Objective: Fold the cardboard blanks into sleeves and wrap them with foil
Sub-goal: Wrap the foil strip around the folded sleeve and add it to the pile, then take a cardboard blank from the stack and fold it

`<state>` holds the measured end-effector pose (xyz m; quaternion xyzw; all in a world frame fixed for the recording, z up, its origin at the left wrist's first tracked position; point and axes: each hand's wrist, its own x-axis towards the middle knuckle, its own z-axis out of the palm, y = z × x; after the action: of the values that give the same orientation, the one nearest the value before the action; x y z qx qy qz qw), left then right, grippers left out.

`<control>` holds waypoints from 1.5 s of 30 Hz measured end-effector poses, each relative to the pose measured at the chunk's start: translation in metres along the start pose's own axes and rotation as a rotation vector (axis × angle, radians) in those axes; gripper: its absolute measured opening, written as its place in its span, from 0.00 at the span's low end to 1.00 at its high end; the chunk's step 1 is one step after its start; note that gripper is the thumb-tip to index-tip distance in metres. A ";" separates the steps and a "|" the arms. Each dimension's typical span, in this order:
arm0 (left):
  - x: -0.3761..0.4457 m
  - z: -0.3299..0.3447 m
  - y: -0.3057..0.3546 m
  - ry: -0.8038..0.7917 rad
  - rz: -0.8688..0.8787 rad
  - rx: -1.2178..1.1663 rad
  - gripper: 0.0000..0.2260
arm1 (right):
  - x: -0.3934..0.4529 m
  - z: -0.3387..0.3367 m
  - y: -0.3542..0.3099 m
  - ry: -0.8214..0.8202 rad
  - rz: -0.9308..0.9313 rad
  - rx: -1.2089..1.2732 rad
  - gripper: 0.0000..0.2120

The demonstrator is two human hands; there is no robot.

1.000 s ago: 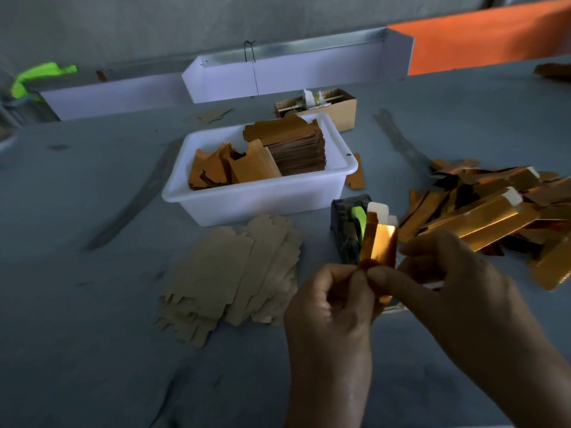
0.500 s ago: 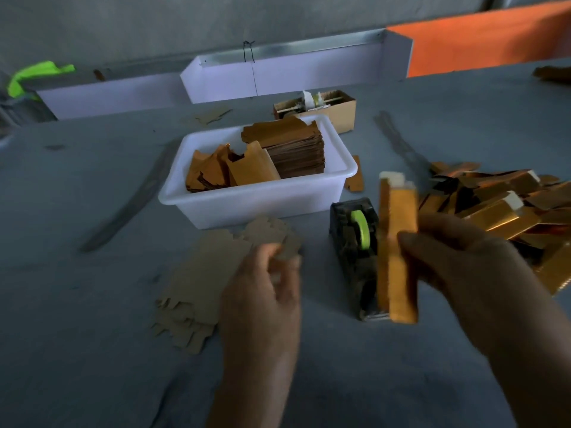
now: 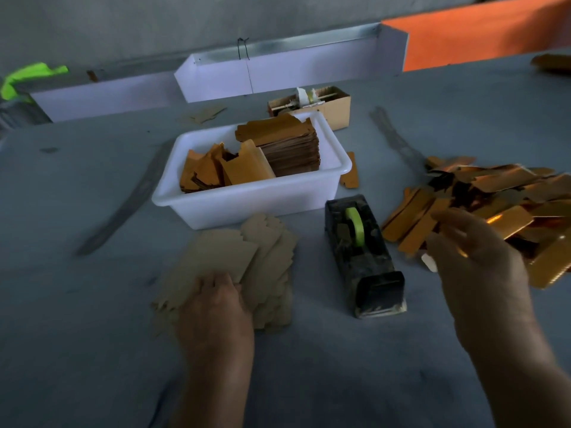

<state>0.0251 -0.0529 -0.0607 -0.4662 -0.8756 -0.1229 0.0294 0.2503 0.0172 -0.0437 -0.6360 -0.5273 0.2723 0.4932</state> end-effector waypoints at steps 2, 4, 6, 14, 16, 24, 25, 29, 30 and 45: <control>-0.004 -0.001 0.001 0.087 0.051 -0.023 0.06 | -0.008 -0.002 -0.010 -0.027 -0.053 0.020 0.11; -0.010 -0.007 0.001 0.223 0.113 -0.031 0.10 | -0.018 -0.004 -0.025 -0.083 -0.064 0.100 0.08; -0.013 -0.014 0.004 0.326 0.196 -0.038 0.12 | -0.031 0.000 -0.039 -0.264 -0.015 0.238 0.06; -0.053 -0.002 0.062 0.488 0.638 -0.411 0.12 | -0.056 0.033 -0.050 -0.668 0.295 0.628 0.10; -0.056 -0.006 0.064 0.416 0.634 -0.584 0.13 | -0.050 0.029 -0.043 -0.601 0.317 0.664 0.16; -0.035 -0.030 0.054 -0.149 -0.006 -1.074 0.17 | -0.035 0.008 -0.028 -0.786 0.399 0.684 0.13; -0.032 -0.032 0.052 -0.297 -0.044 -1.179 0.15 | -0.035 0.008 -0.026 -0.801 0.370 0.639 0.13; -0.031 -0.031 0.052 -0.480 -0.063 -1.261 0.13 | -0.036 0.008 -0.026 -0.816 0.275 0.490 0.13; -0.031 -0.029 0.052 -0.482 -0.065 -1.257 0.14 | -0.036 0.007 -0.027 -0.814 0.245 0.434 0.12; -0.033 -0.025 0.050 -0.293 -0.078 -1.290 0.10 | -0.043 0.000 -0.040 -0.530 -0.254 -0.128 0.07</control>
<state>0.0836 -0.0588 -0.0321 -0.3702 -0.6375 -0.5589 -0.3797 0.2218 -0.0251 -0.0144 -0.5015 -0.7291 0.3312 0.3275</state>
